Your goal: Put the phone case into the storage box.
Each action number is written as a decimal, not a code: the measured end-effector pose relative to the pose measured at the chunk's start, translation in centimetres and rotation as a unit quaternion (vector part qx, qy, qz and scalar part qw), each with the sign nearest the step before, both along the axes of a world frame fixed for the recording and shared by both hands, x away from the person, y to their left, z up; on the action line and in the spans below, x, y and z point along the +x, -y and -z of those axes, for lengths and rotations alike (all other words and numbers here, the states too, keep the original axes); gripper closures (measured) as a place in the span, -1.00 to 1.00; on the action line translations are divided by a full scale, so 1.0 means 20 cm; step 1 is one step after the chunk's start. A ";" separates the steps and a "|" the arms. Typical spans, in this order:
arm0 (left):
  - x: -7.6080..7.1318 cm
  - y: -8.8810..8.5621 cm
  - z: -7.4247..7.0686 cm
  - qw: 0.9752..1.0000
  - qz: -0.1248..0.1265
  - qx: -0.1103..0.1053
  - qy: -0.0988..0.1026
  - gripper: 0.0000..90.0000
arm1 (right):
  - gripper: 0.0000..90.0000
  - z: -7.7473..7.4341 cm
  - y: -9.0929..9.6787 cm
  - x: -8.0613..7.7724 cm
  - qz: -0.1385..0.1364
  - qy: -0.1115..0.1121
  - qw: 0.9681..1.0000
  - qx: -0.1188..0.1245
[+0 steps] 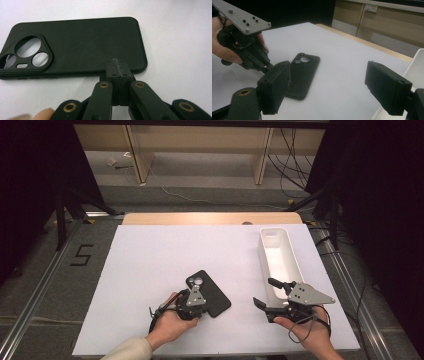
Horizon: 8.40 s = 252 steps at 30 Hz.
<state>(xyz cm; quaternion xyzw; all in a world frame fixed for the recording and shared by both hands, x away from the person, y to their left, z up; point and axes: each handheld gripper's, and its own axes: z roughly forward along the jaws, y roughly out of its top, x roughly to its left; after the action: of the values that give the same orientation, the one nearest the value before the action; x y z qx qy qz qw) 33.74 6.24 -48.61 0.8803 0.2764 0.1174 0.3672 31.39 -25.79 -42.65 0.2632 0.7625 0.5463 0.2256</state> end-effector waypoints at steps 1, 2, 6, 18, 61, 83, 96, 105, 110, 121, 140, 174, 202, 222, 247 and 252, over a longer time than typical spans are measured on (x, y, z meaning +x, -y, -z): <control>0.00 0.00 0.00 1.000 0.000 0.000 0.000 1.00 | -0.52 0.00 0.00 0.00 0.000 0.000 1.000 0.000; 0.00 0.00 0.00 1.000 -0.001 -0.001 0.000 1.00 | -0.52 0.00 0.00 0.00 0.000 0.000 1.000 0.000; 0.00 0.01 0.00 1.000 -0.001 -0.002 0.001 1.00 | -0.52 0.00 0.00 0.00 0.000 -0.001 1.000 0.000; 0.02 0.03 0.01 1.000 -0.002 -0.008 0.002 1.00 | -0.52 0.00 0.00 0.00 -0.001 -0.002 1.000 -0.002; -0.10 -0.48 -0.24 0.982 -0.098 -0.129 0.097 -1.00 | -0.53 0.02 -0.03 0.01 -0.001 -0.015 1.000 -0.015; -0.10 -0.52 -0.24 0.979 -0.107 -0.137 0.102 -1.00 | -0.58 0.00 -0.16 0.05 -0.016 -0.025 0.999 -0.039; -0.09 -0.54 -0.23 0.978 -0.107 -0.145 0.100 -1.00 | -0.60 0.02 -0.31 0.10 -0.029 -0.042 0.997 -0.062; -0.09 -0.53 -0.23 0.979 -0.100 -0.144 0.099 -1.00 | -0.61 0.03 -0.39 0.14 -0.029 -0.059 0.995 -0.073; -0.09 -0.53 -0.23 0.980 -0.099 -0.145 0.095 -1.00 | -0.61 0.05 -0.43 0.15 -0.035 -0.068 0.994 -0.084; -0.09 -0.53 -0.23 0.980 -0.098 -0.146 0.095 -1.00 | -0.62 0.05 -0.50 0.18 -0.037 -0.076 0.992 -0.093; -0.09 -0.53 -0.23 0.980 -0.097 -0.146 0.096 -1.00 | -0.63 0.06 -0.58 0.22 -0.041 -0.084 0.990 -0.107; -0.08 -0.54 -0.23 0.978 -0.105 -0.149 0.097 -1.00 | -0.67 0.03 -0.77 0.30 -0.039 -0.078 0.990 -0.111; -0.08 -0.54 -0.23 0.977 -0.106 -0.153 0.100 -1.00 | -0.69 0.05 -0.84 0.36 -0.021 -0.107 0.986 -0.129; -0.08 -0.55 -0.24 0.977 -0.110 -0.153 0.100 -1.00 | -0.87 0.06 -0.88 0.38 -0.001 -0.128 0.981 -0.147; -0.08 -0.55 -0.23 0.977 -0.111 -0.152 0.100 -1.00 | -0.96 0.12 -0.95 0.45 0.017 -0.203 0.956 -0.210; -0.08 -0.55 -0.23 0.977 -0.111 -0.152 0.100 -1.00 | -0.98 0.14 -0.94 0.46 0.013 -0.203 0.954 -0.218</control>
<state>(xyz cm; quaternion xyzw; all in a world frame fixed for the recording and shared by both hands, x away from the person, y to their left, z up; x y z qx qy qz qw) 32.15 17.22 -43.92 0.7621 0.3489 0.2013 0.5068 40.52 -6.92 -45.45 0.3233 0.8892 0.2987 0.1250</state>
